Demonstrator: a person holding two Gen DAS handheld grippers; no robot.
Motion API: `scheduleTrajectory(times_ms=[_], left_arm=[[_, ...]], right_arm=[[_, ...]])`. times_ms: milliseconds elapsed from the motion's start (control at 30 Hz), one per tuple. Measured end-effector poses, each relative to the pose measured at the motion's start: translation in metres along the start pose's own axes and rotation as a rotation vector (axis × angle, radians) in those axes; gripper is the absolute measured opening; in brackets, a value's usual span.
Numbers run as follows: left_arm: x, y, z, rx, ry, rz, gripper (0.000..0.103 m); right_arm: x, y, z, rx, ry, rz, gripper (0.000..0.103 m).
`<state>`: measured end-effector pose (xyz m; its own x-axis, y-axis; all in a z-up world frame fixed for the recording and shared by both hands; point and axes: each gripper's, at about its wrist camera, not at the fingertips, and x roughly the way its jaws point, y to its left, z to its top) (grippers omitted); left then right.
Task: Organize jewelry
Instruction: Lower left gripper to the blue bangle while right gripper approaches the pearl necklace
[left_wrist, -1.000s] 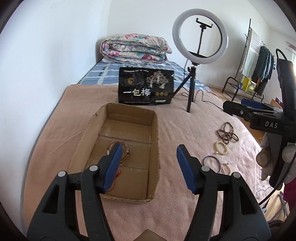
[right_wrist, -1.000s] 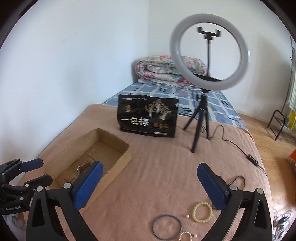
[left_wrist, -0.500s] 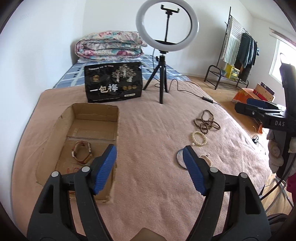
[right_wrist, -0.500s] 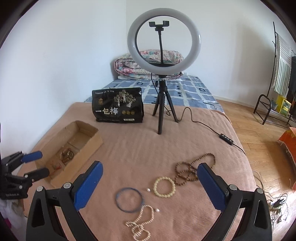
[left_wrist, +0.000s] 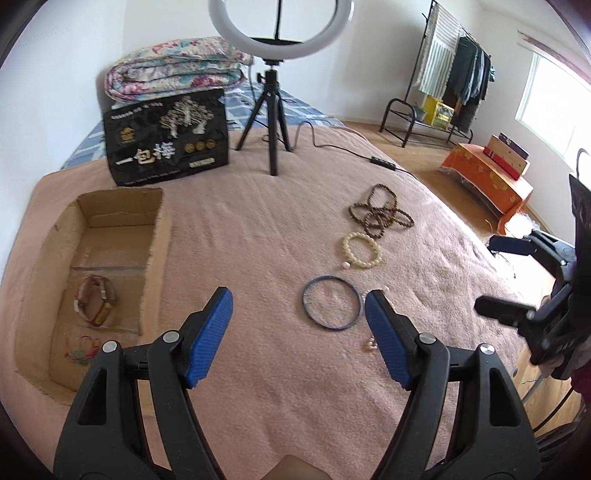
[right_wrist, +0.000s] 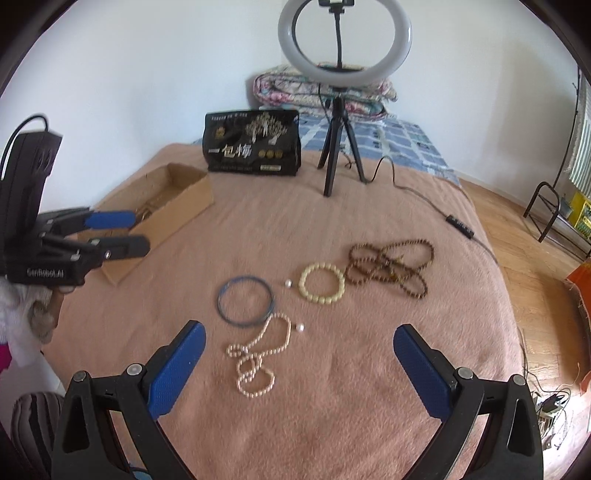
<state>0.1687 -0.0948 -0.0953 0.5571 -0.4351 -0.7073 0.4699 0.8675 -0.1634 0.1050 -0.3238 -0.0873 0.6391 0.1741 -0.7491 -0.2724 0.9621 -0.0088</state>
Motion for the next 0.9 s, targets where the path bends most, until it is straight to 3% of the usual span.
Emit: scheduleTrajectory(times_ms=[267, 500, 767, 900], left_arm=[[0.036, -0.025, -0.010, 0.083, 0.090, -0.038, 0.076], [0.056, -0.023, -0.012, 0.082, 0.129, -0.044, 0.076], [0.065, -0.009, -0.010, 0.050, 0.138, -0.040, 0.076], [0.069, -0.006, -0.011, 0.047, 0.141, -0.038, 0.076]], right_arm=[[0.031, 0.006, -0.030, -0.010, 0.075, 0.071, 0.094], [0.059, 0.015, -0.041, -0.012, 0.117, 0.120, 0.088], [0.090, 0.026, -0.040, -0.001, 0.128, 0.125, 0.086], [0.100, 0.034, -0.039, -0.023, 0.133, 0.086, 0.086]])
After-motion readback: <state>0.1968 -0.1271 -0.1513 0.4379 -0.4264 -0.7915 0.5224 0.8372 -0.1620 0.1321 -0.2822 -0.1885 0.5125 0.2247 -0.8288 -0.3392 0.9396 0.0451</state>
